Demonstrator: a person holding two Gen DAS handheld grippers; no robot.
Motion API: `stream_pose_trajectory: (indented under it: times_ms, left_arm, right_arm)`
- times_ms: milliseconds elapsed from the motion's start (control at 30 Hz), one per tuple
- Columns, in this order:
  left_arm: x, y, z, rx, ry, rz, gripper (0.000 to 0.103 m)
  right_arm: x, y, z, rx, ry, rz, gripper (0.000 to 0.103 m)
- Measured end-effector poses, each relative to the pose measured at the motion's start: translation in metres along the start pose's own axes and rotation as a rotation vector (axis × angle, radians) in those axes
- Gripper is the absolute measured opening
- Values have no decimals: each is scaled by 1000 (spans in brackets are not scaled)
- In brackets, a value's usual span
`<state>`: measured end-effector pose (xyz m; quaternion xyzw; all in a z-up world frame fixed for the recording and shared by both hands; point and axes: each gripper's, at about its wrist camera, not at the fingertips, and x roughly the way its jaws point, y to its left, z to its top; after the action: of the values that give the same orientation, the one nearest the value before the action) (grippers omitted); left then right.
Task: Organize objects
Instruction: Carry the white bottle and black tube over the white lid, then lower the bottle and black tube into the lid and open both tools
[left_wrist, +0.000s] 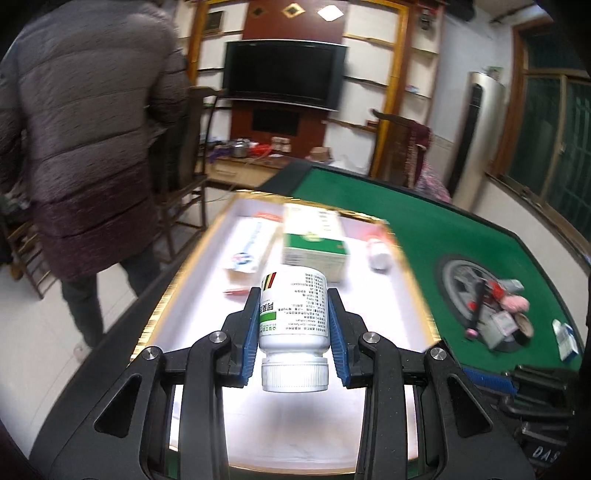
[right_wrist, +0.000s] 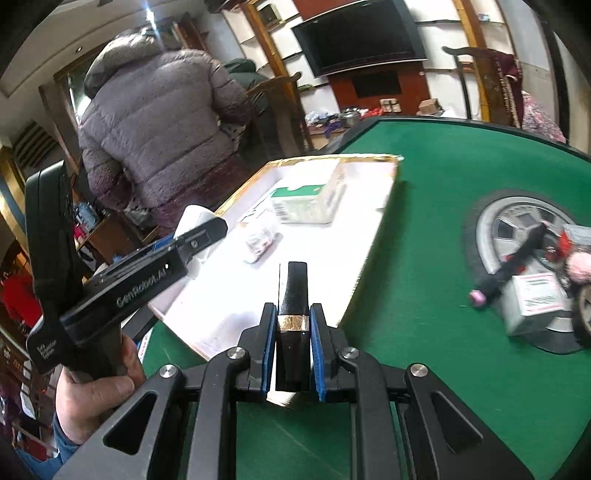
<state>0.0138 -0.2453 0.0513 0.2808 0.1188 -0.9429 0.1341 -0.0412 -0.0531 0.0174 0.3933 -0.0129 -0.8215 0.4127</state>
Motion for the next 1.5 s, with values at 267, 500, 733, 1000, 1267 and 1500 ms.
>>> stream_pose_trajectory:
  times_ms: [267, 500, 733, 1000, 1267, 1500]
  left_arm:
    - [13, 35, -1, -54, 51, 53, 33]
    - [28, 38, -7, -37, 109, 55, 33]
    - [39, 35, -10, -13, 152, 76, 33]
    - [43, 36, -14, -5, 169, 96, 33]
    - [40, 37, -17, 5, 174, 111, 33]
    - [42, 37, -16, 5, 172, 111, 33]
  right_arm:
    - [39, 23, 9, -31, 50, -7, 16]
    - [66, 25, 8, -12, 114, 8, 16]
    - [75, 30, 7, -37, 129, -5, 16]
    - [83, 38, 3, -58, 146, 6, 16]
    - [87, 50, -1, -64, 147, 41, 16]
    - [91, 56, -3, -70, 147, 85, 18]
